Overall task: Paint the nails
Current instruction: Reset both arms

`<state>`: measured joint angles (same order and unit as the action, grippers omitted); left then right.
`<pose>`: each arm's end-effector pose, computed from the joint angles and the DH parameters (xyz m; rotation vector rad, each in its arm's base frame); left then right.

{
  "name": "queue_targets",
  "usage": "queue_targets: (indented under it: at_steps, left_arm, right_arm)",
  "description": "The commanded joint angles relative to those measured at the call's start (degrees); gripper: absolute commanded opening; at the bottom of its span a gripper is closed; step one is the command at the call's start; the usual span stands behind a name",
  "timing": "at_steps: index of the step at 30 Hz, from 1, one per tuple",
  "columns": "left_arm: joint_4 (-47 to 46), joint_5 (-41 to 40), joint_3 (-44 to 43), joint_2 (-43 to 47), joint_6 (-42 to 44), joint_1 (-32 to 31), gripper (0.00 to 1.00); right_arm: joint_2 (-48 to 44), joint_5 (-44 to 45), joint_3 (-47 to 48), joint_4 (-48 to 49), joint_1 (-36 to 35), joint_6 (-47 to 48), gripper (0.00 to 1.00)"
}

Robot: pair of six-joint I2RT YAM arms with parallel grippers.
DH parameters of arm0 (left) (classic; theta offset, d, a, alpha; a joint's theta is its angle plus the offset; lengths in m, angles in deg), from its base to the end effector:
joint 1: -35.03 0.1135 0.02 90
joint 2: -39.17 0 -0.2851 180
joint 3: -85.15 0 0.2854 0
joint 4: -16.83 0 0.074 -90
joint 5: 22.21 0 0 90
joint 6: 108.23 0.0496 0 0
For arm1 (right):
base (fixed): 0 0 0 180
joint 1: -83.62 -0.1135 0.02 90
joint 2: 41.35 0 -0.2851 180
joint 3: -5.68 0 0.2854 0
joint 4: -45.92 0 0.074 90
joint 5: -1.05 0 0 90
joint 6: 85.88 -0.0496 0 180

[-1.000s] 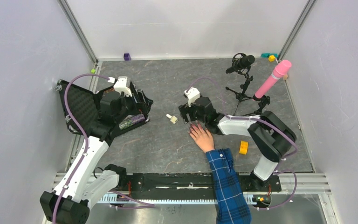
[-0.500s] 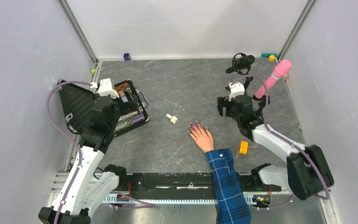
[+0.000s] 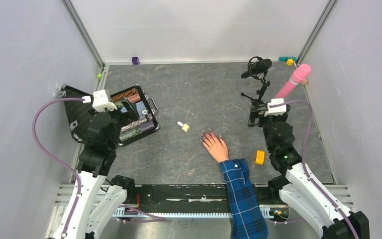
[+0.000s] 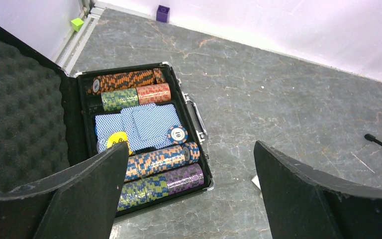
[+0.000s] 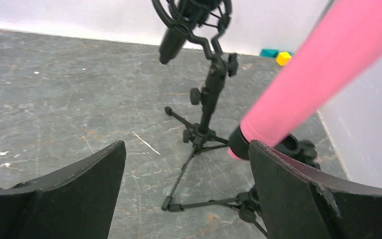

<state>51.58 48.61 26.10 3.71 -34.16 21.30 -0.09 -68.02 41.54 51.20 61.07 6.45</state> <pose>0.1670 -0.0240 0.3697 -0.2748 1.7337 -0.0818 0.2009 0.0642 0.2744 -0.0548 1.5718 -0.0103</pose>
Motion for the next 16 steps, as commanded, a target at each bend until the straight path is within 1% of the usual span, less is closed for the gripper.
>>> queue_targets:
  at_steps: [1,5,16]
  left_arm:
    - [-1.87,-1.92,0.41,1.07,2.23,0.29,1.0]
    - [-1.83,-1.97,0.52,1.06,2.21,0.29,1.0]
    - [-1.96,-0.86,0.68,1.13,2.65,0.29,1.0]
  right_arm:
    - [-3.16,5.61,-4.31,5.63,0.06,2.77,0.98]
    - [-4.76,6.28,-5.67,6.17,-0.02,2.98,0.98]
    - [-3.64,6.49,-5.0,5.53,-0.01,3.81,0.98]
